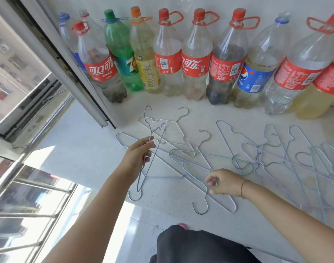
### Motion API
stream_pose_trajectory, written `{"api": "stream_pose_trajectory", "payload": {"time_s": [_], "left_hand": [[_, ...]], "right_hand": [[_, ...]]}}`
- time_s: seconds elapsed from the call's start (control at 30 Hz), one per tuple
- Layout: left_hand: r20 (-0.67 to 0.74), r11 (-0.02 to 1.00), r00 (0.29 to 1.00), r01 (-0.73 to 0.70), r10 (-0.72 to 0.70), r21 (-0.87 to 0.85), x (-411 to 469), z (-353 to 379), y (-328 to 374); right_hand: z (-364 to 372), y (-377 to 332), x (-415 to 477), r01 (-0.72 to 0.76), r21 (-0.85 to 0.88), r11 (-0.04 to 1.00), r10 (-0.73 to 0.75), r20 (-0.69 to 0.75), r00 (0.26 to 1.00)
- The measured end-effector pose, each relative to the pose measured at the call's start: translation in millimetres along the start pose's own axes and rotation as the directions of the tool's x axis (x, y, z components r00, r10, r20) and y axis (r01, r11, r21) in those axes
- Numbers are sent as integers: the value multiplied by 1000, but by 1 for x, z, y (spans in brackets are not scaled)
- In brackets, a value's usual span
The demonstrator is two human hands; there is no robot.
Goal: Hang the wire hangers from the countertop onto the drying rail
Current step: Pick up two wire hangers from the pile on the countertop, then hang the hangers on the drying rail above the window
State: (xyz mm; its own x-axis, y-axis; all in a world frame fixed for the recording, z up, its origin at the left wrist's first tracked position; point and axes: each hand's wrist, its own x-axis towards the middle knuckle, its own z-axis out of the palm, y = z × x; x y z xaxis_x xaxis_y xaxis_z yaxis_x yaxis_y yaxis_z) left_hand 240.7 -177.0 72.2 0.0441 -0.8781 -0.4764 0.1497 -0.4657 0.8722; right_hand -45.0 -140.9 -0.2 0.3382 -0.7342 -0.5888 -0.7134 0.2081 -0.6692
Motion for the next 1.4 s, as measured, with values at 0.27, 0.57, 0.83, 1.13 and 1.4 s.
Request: {"api": "stream_pose_trajectory", "payload": {"time_s": [0.27, 0.57, 0.83, 1.13, 1.4], "left_hand": [[-206, 996, 978, -46, 29, -74, -71, 3, -25], [-360, 981, 931, -119, 56, -155, -147, 21, -62], [-424, 970, 902, -171, 83, -174, -197, 36, -82], [-462, 941, 878, -250, 121, -228, -245, 29, -92], [-556, 890, 819, -353, 144, -290, -316, -1, -106]], "right_hand": [[7, -1, 2, -6, 35, 999, 5, 18, 1000], [-30, -20, -15, 60, 128, 990, -71, 89, 993], [-61, -45, -21, 203, -190, 960, -216, -46, 975], [-67, -93, -53, 380, -80, 921, -381, 10, 925], [11, -152, -105, 417, 152, 896, -441, 206, 873]]}}
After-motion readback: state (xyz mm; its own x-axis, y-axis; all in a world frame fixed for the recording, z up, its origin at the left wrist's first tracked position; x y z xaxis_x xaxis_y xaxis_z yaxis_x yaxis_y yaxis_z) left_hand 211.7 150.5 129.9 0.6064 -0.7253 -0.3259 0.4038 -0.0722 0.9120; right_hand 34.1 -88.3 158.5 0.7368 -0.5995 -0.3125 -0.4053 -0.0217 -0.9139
